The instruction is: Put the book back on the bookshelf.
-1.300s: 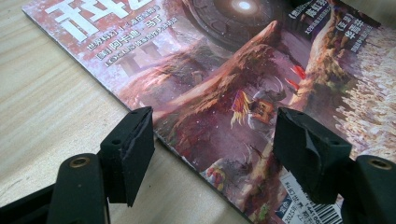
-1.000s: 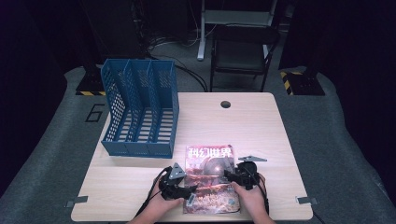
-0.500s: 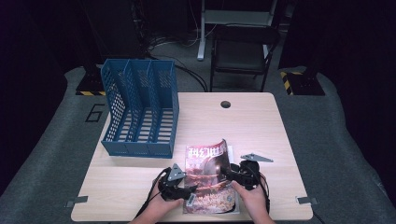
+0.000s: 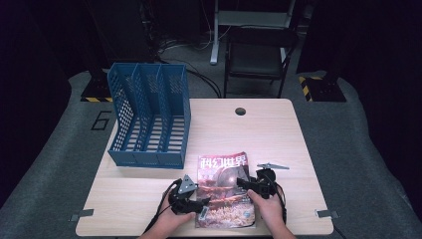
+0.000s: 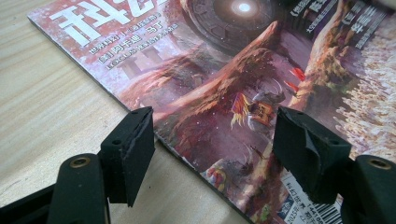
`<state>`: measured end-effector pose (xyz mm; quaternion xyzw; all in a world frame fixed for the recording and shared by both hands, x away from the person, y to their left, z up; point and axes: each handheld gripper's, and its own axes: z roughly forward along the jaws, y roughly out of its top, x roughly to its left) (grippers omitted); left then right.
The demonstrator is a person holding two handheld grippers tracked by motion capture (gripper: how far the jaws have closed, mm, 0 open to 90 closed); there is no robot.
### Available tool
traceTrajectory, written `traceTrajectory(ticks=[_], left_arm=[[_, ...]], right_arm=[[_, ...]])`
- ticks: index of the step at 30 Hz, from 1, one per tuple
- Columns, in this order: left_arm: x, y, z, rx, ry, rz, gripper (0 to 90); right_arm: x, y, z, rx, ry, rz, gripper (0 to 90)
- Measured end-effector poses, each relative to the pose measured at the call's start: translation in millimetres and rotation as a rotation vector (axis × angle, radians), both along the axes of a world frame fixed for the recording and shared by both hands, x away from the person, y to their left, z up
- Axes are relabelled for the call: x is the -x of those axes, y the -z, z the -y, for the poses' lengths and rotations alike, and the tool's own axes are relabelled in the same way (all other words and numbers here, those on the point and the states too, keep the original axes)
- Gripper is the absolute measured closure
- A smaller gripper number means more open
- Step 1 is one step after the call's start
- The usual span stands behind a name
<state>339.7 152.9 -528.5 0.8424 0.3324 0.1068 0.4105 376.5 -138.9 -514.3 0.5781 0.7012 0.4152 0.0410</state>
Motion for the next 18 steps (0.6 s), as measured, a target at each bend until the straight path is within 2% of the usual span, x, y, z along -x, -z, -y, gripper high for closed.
traceTrajectory(ticks=[3, 6, 10, 11, 14, 18], left_arm=[[0.0, 0.0, 0.1, 0.0, -0.001, 0.0, 29.6], [0.0, 0.0, 0.1, 0.0, -0.001, 0.001, 29.6], [0.1, 0.0, 0.2, 0.0, -0.002, 0.0, 29.6], [0.1, 0.0, 0.2, 0.001, -0.004, -0.001, 29.6], [0.0, 0.0, 0.1, 0.002, -0.003, -0.002, 29.6], [0.0, 0.3, 0.4, 0.005, -0.006, 0.001, 29.6]], right_arm=[[-1.1, 1.8, 0.5, 0.004, -0.004, 0.0, 48.6], [-1.1, 2.1, -1.6, 0.034, -0.018, 0.026, 48.7], [0.0, 1.1, -3.1, 0.043, -0.023, 0.022, 51.6], [1.2, 0.9, -2.2, 0.046, -0.034, 0.013, 56.0], [4.8, -0.1, -1.3, 0.026, -0.048, -0.02, 58.8], [4.5, 0.2, -1.0, 0.035, -0.062, -0.019, 60.5]])
